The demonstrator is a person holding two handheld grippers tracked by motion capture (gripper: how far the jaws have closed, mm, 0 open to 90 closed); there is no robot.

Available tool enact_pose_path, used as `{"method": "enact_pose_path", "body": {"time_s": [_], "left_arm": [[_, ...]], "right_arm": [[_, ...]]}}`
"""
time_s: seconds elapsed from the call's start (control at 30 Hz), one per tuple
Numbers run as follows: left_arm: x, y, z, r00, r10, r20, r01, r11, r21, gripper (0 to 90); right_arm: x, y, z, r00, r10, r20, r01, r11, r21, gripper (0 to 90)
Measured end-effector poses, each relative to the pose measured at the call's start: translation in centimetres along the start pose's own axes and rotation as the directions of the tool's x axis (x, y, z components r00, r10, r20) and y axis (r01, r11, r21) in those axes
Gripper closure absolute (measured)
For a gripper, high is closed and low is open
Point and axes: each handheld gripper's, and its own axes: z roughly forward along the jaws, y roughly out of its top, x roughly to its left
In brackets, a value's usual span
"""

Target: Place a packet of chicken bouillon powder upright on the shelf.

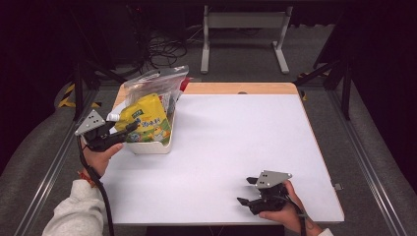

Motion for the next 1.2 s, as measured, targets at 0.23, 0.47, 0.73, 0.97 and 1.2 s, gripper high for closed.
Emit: {"method": "enact_pose_path", "body": {"time_s": [0.23, 0.47, 0.73, 0.97, 1.2], "left_arm": [[-0.5, -0.5, -2.1, 0.9957, -0.045, -0.08, 0.043, 0.9988, -0.024, 24.9], [-1.5, -0.9, -4.4, 0.9916, -0.037, -0.124, 0.033, 0.9989, -0.033, 13.5], [-3.4, -1.9, -5.0, 0.9924, -0.009, -0.123, 0.009, 1.0, 0.004, 8.5], [-5.6, -2.4, -4.8, 0.9958, 0.041, -0.082, -0.039, 0.9989, 0.027, 9.1], [-7.2, -2.9, -5.4, 0.996, 0.074, -0.049, -0.072, 0.9966, 0.041, 9.1]], "right_arm": [[-0.1, 0.2, -0.4, 0.9998, -0.011, 0.015, 0.011, 1.0, -0.012, 26.0], [-0.5, 0.6, -1.3, 0.9987, -0.015, 0.049, 0.017, 0.999, -0.04, 26.0], [-1.4, 0.9, -2.5, 0.9939, -0.024, 0.107, 0.031, 0.997, -0.069, 25.7], [-1.9, 0.8, -3.0, 0.9902, -0.018, 0.139, 0.029, 0.997, -0.078, 25.3], [-2.2, 0.6, -3.3, 0.9852, -0.024, 0.17, 0.038, 0.996, -0.075, 24.7]]}}
